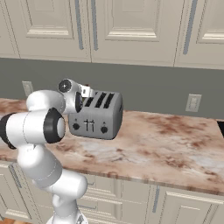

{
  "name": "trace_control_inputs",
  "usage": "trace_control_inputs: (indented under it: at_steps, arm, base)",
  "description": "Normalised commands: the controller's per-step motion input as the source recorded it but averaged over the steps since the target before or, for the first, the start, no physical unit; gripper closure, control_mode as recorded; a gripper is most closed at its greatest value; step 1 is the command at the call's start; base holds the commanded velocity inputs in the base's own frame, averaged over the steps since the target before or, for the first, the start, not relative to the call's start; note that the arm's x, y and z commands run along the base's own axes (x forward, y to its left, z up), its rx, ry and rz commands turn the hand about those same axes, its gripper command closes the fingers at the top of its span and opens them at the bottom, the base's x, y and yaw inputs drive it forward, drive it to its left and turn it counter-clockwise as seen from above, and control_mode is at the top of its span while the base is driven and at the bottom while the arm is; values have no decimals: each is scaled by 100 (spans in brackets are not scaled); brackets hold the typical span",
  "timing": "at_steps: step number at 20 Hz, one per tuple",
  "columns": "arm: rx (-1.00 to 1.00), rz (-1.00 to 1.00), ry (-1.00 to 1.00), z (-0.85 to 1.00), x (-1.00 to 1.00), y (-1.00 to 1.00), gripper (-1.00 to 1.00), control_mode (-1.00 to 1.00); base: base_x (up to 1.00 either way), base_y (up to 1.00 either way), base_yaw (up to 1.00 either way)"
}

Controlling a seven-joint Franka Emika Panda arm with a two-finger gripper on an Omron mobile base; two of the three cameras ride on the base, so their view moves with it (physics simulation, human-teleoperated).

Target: Start the toaster. Once the lever pops up, take the bread to the plate on the dining counter.

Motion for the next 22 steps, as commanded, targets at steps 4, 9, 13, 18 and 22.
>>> trace_control_inputs:
  at_steps: [4, 9, 13, 18, 22]
  arm:
    - [0, 0, 0, -1, 12, 0, -100, -100]
    - [0, 0, 0, 0, 14, 0, -100, -100]
    - [0, 0, 1, 0, 7, 0, -100, -100]
    - [0, 0, 0, 0, 0, 0, -100, -100]
    - [0, 0, 0, -3, 2, 0, -100, -100]
  base:
    - [0, 0, 0]
    - [0, 0, 0]
    - [0, 0, 0]
    - [0, 0, 0]
    - [0, 0, 0]
